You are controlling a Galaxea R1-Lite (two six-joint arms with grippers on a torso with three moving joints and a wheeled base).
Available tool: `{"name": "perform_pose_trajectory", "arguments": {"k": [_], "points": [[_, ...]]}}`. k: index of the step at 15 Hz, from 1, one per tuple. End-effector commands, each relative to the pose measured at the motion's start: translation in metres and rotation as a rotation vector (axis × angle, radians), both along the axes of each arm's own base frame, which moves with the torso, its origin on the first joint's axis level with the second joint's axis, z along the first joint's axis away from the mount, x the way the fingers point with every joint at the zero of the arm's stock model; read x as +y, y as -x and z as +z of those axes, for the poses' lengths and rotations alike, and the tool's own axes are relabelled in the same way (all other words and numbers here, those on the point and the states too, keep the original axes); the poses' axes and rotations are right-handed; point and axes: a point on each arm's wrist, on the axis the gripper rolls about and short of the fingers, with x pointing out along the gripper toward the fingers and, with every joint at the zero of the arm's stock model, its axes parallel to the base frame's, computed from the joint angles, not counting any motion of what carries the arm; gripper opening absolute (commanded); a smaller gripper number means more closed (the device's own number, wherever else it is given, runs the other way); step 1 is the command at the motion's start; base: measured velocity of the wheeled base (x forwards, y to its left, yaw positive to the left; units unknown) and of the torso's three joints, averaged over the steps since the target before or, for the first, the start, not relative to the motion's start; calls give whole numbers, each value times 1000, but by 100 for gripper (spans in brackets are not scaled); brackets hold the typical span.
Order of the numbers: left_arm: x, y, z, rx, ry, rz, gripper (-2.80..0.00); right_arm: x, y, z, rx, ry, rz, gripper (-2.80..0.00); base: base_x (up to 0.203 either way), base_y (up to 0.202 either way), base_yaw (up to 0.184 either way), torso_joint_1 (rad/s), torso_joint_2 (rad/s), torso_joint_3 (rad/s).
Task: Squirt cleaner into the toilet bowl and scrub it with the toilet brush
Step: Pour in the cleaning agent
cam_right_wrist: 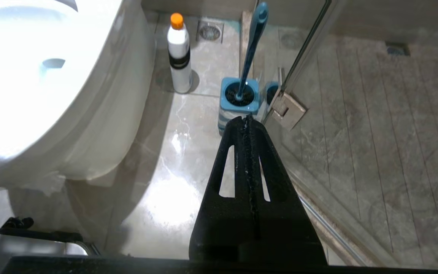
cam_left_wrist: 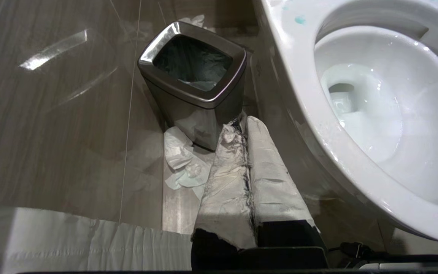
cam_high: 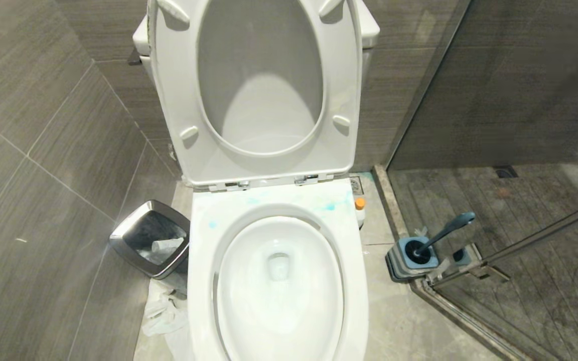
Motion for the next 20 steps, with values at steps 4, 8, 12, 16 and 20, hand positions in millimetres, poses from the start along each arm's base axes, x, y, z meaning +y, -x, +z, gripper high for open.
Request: {"name": "perform_pose_trajectory", "arguments": {"k": [4,8,12,16,20], "points": [[0,0,0,3,0,-1,-280,0,0,0,1,2,1,-280,0,0,0,2,2,-199],[0,0,0,1,0,1,-280,0,0,0,4,0,1,-280,0,0,0,2,2,-197],[0,0,0,1,-1,0,-280,0,0,0,2,0,2,-280,0,0,0,4,3,-195],[0,0,0,1,-1,0,-280,0,0,0,4,0,4,-280,0,0,0,5,5,-198],[0,0,0,2,-1,-1,-280,0,0,0,5,2,5,-280,0,0,0,8,2,-194]]}}
